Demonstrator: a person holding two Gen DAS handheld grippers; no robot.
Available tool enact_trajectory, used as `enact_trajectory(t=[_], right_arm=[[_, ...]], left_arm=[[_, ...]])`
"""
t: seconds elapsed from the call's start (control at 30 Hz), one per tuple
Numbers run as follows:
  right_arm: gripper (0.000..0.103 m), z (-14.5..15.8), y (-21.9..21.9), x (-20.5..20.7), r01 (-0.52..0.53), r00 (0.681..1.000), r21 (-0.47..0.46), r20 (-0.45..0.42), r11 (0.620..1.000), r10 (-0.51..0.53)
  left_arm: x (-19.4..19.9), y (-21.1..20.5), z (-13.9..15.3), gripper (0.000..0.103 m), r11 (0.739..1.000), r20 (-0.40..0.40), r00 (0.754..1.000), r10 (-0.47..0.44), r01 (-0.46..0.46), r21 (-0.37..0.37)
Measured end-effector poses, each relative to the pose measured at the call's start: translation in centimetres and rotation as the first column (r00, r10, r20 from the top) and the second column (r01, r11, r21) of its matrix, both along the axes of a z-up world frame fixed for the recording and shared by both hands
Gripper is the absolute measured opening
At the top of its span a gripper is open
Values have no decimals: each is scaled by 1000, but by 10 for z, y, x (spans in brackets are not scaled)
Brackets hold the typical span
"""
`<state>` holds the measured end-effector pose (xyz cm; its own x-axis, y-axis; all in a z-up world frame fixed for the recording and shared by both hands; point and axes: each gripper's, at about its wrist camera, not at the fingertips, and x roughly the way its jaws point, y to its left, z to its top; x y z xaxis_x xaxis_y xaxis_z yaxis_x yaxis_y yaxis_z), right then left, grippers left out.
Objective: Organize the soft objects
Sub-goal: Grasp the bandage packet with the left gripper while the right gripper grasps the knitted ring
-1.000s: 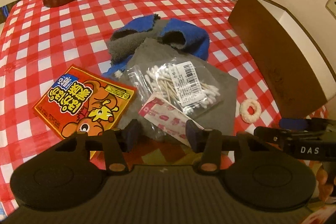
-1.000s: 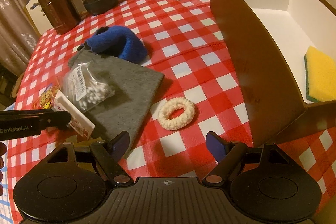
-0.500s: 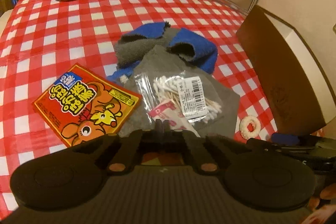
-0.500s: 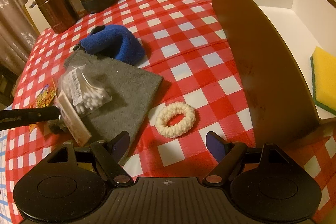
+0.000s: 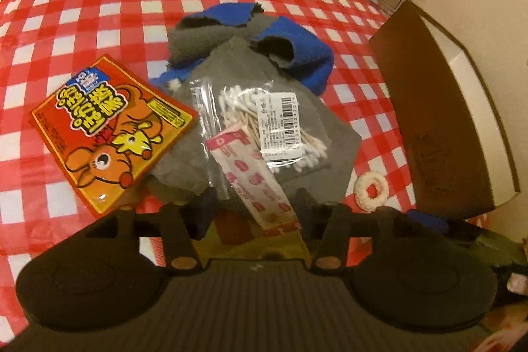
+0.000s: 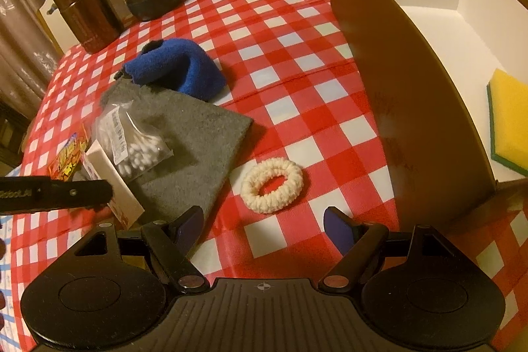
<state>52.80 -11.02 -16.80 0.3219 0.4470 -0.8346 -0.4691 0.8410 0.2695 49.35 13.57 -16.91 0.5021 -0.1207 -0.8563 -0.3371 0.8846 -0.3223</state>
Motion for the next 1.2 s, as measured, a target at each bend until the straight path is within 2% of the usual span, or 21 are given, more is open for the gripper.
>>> enact_trajectory(t=[0.13,0.3,0.37,0.47,0.73,0.87,0.97,1.03,1.1,1.13,1.2], right_arm=[[80,1,-2,-1,-1,1000,0,5,1000,1],[80,-1,-7,1,5,1000,-4,-2,1000,-5],[80,-1,-9,3,7,1000,0,-8,1000,-7],[80,-3,-10,5,4,1000,9,-20,1000,-4],[80,0,1,5,-30,999,27,18,999,30],[80,-5,6,7,-12,999,13,34,1000,12],[80,-9,10,8,12,998,-6,60,1000,-12],[74,-12,13,10,26,997,-7,66,1000,-26],[59,-17,17,13,25,998,-20,58,999,-24],[58,-18,18,13,22,997,-28,72,999,-20],[42,-19,24,10,-3,993,-65,117,998,10]], left_arm=[[11,-8,-6,51,999,-28,999,23,-22,35],[20,-22,-14,48,991,-63,998,14,-5,132],[19,-21,-14,39,989,-65,998,21,-11,145],[16,-15,-12,33,991,-65,997,32,-23,135],[3,-9,13,31,982,-25,999,29,-23,190],[1,-7,24,31,975,-17,1000,20,-16,221],[-1,-4,34,28,976,10,1000,20,-22,217],[-1,-1,39,28,975,23,999,22,-27,221],[-2,1,41,28,974,31,999,22,-28,225],[-3,2,41,28,974,32,999,24,-31,224],[-4,5,40,27,975,29,999,28,-33,218]])
